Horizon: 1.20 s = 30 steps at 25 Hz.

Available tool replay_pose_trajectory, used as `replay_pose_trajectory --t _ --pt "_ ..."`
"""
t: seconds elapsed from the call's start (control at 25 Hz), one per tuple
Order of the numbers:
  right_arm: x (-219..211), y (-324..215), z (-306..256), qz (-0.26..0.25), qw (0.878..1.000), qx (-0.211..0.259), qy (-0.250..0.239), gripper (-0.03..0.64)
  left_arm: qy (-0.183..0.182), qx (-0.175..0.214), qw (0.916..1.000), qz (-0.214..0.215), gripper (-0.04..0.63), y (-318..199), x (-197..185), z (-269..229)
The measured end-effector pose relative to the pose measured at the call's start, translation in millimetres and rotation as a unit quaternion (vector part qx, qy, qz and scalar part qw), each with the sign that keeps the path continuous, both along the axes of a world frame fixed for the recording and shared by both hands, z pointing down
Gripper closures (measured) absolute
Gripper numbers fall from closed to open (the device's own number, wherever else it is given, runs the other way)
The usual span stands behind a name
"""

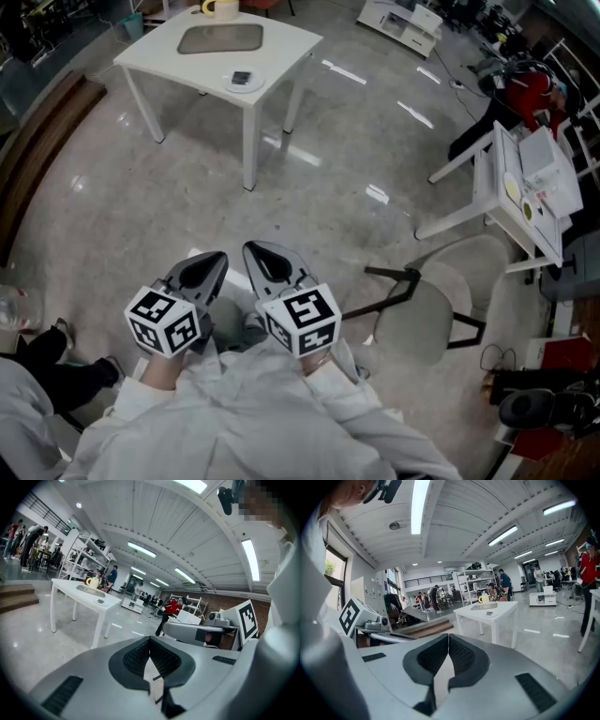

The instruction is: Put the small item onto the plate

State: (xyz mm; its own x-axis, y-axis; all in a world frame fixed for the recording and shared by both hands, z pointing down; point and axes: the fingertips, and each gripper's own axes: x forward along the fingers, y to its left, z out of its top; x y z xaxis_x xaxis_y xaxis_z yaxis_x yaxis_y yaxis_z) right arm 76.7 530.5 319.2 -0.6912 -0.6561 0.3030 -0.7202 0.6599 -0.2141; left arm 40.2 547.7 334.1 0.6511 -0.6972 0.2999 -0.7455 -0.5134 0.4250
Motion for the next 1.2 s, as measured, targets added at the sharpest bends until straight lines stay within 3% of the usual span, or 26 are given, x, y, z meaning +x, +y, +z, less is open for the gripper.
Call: replay_pose_trajectory --t 0.12,0.52,0.8,1.2 --pt "7.6 -2.8 9.1 -0.002 1.000 -0.012 0.001 0.601 0.012 -0.020 0.9997 -0.001 0.584 0.3 6.1 9.8" --pt "0.9 -56.6 24.2 -0.012 1.000 -0.025 0.003 0.601 0.011 -0.029 0.9995 -0.005 0.584 -54.7 0.2 22.6" --pt "-18.3 -142.3 17.2 0.012 1.000 -0.018 0.002 0.601 0.011 -0.019 0.9997 0.007 0.584 -144.7 -23.6 14.4" --pt "-44.6 -275.3 -1.8 0.066 0.998 0.002 0.002 0.601 0.008 -0.010 0.9974 0.071 0.584 -278.6 -48.3 -4.3"
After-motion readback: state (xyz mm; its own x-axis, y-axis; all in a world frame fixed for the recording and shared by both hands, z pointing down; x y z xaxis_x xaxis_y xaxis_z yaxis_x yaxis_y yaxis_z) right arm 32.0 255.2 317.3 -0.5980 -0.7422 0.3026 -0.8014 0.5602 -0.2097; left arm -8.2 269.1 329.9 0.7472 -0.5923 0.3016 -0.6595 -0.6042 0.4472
